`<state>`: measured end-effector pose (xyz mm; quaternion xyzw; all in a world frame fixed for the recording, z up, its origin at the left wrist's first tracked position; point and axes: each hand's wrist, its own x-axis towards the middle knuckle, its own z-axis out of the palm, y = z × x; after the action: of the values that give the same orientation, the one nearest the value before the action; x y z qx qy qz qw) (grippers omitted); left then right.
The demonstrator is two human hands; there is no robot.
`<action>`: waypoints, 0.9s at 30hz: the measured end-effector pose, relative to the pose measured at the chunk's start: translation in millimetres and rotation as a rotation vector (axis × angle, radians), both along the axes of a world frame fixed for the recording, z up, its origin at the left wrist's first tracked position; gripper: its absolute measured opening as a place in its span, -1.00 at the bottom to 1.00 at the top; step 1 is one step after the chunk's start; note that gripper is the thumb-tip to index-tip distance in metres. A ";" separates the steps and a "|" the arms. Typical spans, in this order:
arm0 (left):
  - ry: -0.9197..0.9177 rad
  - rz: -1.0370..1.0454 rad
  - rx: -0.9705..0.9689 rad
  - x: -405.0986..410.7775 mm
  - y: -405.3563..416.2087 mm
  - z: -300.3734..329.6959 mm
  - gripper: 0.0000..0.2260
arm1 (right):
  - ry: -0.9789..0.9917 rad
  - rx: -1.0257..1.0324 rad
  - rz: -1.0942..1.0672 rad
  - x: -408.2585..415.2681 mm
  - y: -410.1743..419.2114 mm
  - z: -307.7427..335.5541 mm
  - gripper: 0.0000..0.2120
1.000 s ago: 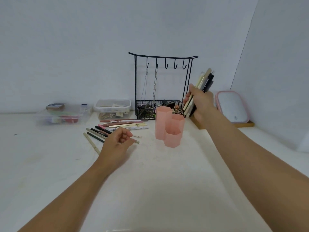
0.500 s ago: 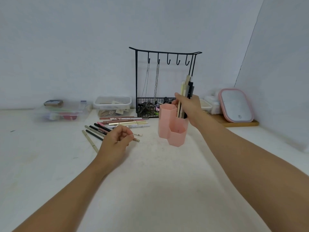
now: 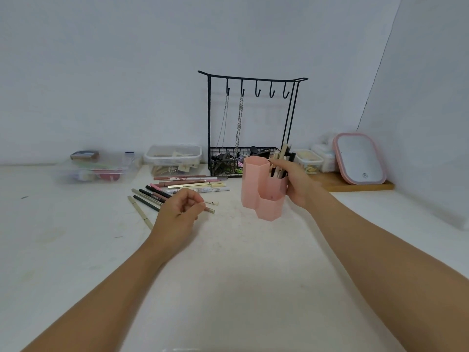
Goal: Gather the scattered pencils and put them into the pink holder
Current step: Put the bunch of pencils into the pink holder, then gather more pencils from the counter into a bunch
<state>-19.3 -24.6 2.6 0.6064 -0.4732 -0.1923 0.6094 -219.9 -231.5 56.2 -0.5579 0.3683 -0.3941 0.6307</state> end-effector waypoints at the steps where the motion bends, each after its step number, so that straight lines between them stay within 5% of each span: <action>1: 0.005 0.002 -0.005 -0.1 0.7 0.0 -0.93 | 0.002 -0.046 -0.064 -1.8 2.2 1.6 -0.73; 4: 0.008 0.013 -0.024 -1.5 0.6 1.0 -0.93 | 0.003 -0.306 -0.450 -7.0 24.5 10.8 -0.48; 6: 0.017 0.028 -0.032 -0.6 0.4 1.2 -0.93 | -0.003 -0.607 -0.664 -5.5 54.4 13.9 -0.64; 9: 0.047 0.112 -0.091 1.7 3.0 3.1 -0.86 | 0.056 -0.848 -0.391 14.1 109.6 12.5 -0.90; 12: -0.046 0.267 -0.155 6.0 8.6 7.3 -0.81 | 0.429 -0.892 0.057 50.5 139.0 -9.2 -0.87; 18: -0.273 0.519 -0.081 34.6 22.0 4.5 -0.84 | 0.727 -0.752 -0.086 98.1 114.3 -51.8 -0.71; 27: -0.008 0.517 0.048 42.8 11.0 2.5 -0.93 | 0.699 -0.839 -0.013 94.7 99.7 -57.6 -0.87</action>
<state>23.5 -13.6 5.1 0.7223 -0.3001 -0.0389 0.6219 -125.3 -131.9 -1.4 -0.8570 0.3706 -0.3022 0.1918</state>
